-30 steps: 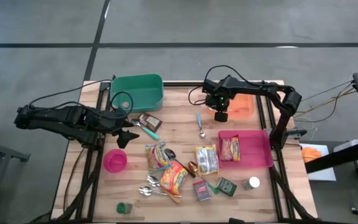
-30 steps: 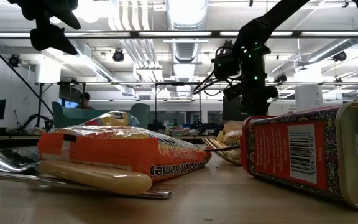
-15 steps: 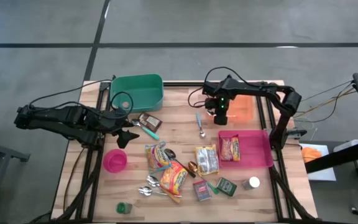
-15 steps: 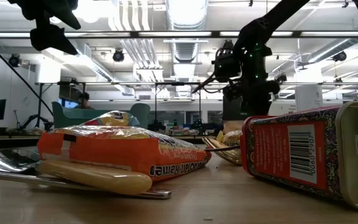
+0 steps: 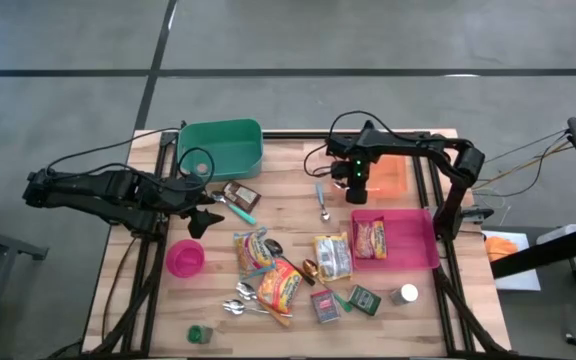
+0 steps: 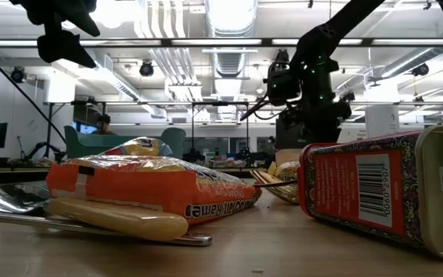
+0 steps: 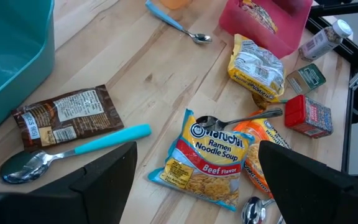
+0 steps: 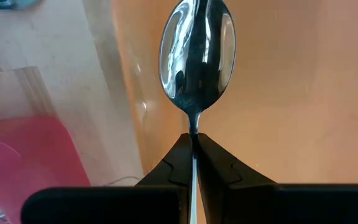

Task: Pick & Place Food Item
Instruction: Put the orange spoon into the orange bin

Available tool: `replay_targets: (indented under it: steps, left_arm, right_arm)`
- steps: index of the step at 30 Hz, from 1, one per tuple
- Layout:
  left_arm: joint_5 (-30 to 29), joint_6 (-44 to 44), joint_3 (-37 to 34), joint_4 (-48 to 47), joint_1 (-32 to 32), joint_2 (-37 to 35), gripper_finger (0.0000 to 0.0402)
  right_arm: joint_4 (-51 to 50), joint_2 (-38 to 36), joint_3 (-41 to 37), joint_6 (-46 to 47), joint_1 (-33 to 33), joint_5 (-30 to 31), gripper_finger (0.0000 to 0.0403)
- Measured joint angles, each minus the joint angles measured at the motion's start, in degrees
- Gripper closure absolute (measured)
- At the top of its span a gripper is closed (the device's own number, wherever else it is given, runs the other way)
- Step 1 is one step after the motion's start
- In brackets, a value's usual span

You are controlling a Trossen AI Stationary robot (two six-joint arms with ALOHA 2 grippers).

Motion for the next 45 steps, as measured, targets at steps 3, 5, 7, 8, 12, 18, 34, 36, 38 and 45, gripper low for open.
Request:
replay_targets:
  steps: [3,5,7,8,12,18,34,36,38,45]
  left_arm:
    - [0.0,0.0,0.0,0.01,0.0,0.0,0.0065]
    - [0.0,0.0,0.0,0.03,0.0,0.0,0.0065]
    - [0.0,0.0,0.0,0.06,0.0,0.0,0.0065]
    - [0.0,0.0,0.0,0.07,0.0,0.0,0.0065]
    - [0.0,0.0,0.0,0.1,0.0,0.0,0.0065]
    - [-0.01,0.0,0.0,0.32,0.0,0.0,0.0065]
    - [-0.01,0.0,0.0,0.29,-0.02,0.0,0.0065]
    - [-0.02,0.0,0.0,0.29,-0.02,0.0,0.0064]
    - [-0.02,0.0,0.02,0.29,-0.02,0.0,0.0065]
    - [-0.02,0.04,0.0,0.29,-0.02,0.0,0.0065]
  right_arm:
    - [0.2,0.0,-0.46,1.94,0.11,-0.04,0.0395]
    - [0.7,0.0,-0.96,3.77,0.24,-0.08,0.0395]
    - [1.77,0.0,-1.74,5.94,0.35,-0.15,0.0395]
    - [2.34,0.0,-2.13,6.95,0.41,-0.37,0.0395]
    - [4.15,0.0,-3.9,10.11,0.95,-0.72,0.0395]
    - [6.61,0.0,-6.02,12.56,1.16,-1.02,0.0395]
    - [8.77,-0.02,-6.8,12.84,1.75,-1.56,0.0395]
    - [8.86,-0.02,-6.63,13.44,1.75,-1.55,0.0395]
    - [8.79,-0.02,-6.43,14.02,1.75,-1.54,0.0394]
    - [7.84,-0.02,-5.21,15.01,1.75,-1.73,0.0356]
